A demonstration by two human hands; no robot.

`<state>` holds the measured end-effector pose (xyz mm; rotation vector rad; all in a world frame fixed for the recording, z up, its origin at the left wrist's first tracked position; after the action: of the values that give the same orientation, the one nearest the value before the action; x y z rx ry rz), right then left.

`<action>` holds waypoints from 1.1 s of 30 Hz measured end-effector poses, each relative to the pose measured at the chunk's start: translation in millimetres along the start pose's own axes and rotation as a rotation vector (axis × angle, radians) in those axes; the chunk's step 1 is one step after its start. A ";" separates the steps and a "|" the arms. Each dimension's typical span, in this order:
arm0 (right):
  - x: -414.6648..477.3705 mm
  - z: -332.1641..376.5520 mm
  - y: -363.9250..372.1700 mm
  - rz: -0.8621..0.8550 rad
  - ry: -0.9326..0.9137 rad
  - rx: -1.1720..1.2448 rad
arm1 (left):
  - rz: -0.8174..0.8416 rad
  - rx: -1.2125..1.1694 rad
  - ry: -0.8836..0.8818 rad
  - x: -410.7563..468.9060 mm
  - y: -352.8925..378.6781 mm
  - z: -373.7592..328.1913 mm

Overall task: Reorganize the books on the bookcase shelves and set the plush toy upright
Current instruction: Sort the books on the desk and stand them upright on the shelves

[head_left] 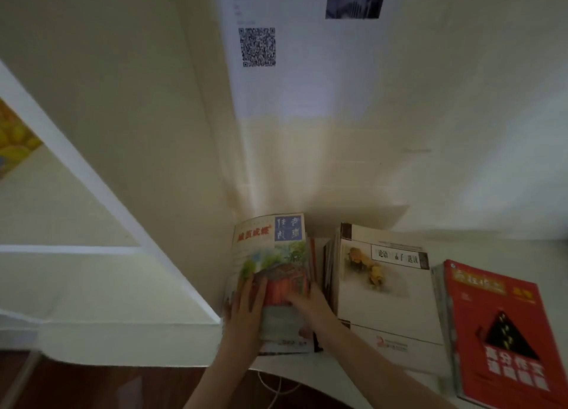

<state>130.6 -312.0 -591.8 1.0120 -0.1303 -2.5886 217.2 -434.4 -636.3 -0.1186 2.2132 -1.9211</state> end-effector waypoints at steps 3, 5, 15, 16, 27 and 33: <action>-7.5 2.2 -3.4 -0.033 -0.050 0.186 | -0.154 -0.189 0.067 -0.5 1.1 5.5; -15.7 10.0 -0.5 0.008 -0.102 0.331 | -0.165 -0.359 0.026 -6.1 2.4 12.0; -16.2 28.3 -11.5 -0.015 0.034 0.482 | -0.278 -1.169 -0.484 -19.3 -76.1 -9.2; -14.8 23.2 -11.5 -0.021 0.075 0.499 | -0.258 -1.168 -0.522 -17.7 -77.5 -8.1; 10.0 6.5 -4.3 0.023 0.103 0.414 | 0.211 0.072 0.029 -31.8 4.2 -8.7; 57.4 -23.4 3.1 -0.218 -0.165 -0.186 | 0.031 -0.454 -0.239 -9.5 -8.8 -11.8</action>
<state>108.2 -334.6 -645.1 0.7845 0.1862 -2.8152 223.3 -422.3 -625.1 -0.3587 2.4176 -1.2790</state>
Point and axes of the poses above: each hand's wrist, its own x-axis towards the middle knuckle, its own y-axis out of the palm, z = x × y, the point moved 2 cm from there along x, towards the middle knuckle, and after that the axes turned 14 degrees about x, right-handed, at the moved point
